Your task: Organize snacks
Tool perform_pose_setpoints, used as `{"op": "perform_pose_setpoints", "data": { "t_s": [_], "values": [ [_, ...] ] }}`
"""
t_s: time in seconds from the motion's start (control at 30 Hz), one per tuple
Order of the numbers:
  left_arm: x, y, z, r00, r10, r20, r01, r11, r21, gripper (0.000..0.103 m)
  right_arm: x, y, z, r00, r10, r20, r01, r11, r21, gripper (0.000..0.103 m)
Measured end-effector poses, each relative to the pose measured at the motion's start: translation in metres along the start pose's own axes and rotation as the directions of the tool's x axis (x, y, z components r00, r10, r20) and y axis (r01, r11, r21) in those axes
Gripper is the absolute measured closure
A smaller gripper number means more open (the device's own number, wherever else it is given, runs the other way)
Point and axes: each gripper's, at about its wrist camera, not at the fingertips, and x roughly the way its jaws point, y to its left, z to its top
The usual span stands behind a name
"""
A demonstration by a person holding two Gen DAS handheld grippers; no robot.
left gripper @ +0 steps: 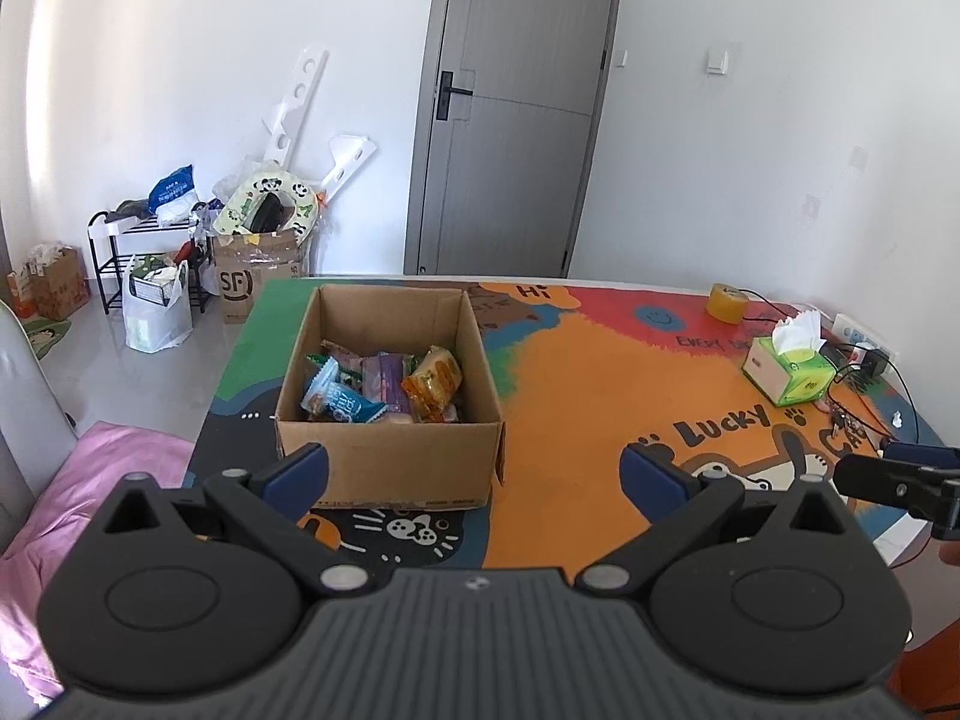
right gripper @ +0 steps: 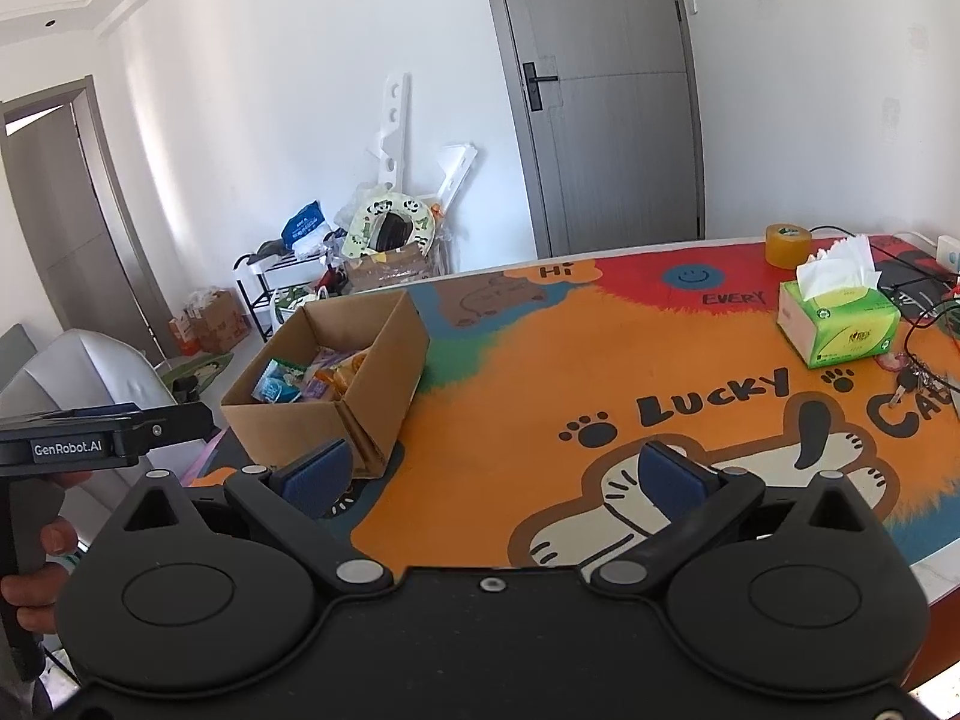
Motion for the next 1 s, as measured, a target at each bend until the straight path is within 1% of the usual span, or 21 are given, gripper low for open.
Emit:
{"op": "perform_pose_setpoints", "data": {
  "t_s": [1.0],
  "values": [
    [0.0071, -0.0009, -0.0060, 1.000, -0.005, -0.015, 0.005, 1.000, 0.014, 0.000, 0.0045, -0.0001, -0.0014, 1.000, -0.009, -0.012, 0.009, 1.000, -0.005, 0.000]
  ]
}}
